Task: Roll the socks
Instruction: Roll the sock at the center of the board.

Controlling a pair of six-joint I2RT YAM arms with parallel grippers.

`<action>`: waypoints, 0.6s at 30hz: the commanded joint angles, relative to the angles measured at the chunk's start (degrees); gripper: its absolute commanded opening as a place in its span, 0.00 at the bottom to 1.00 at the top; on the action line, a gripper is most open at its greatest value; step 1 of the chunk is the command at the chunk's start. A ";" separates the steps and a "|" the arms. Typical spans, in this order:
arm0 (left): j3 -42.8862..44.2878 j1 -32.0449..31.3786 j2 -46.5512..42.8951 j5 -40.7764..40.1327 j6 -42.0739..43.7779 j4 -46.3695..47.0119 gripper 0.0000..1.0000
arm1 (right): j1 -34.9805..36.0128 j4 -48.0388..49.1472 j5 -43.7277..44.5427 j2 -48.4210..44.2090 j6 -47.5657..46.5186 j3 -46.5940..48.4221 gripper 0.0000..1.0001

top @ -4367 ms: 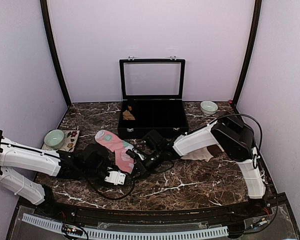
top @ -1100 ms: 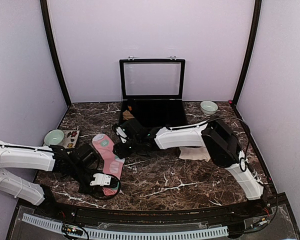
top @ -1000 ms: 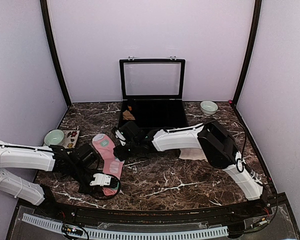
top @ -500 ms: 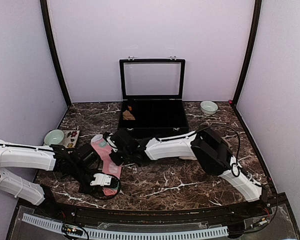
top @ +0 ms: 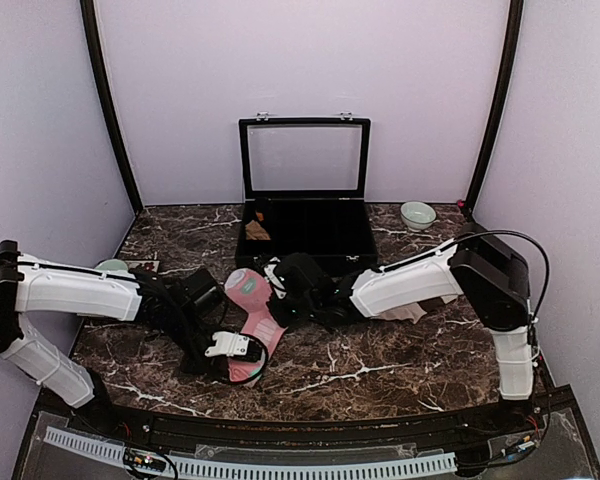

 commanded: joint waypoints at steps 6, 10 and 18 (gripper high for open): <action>12.38 -3.54 15.05 1.59 -2.98 -1.22 0.00 | -3.75 5.58 7.10 -9.46 4.20 -17.69 0.00; 13.83 -3.81 17.24 1.93 -2.52 1.76 0.00 | -4.60 6.19 6.84 -11.75 5.86 -20.54 0.04; 16.35 -2.93 22.14 2.99 -3.82 2.28 0.00 | -4.80 14.45 6.23 -22.86 5.34 -32.07 0.76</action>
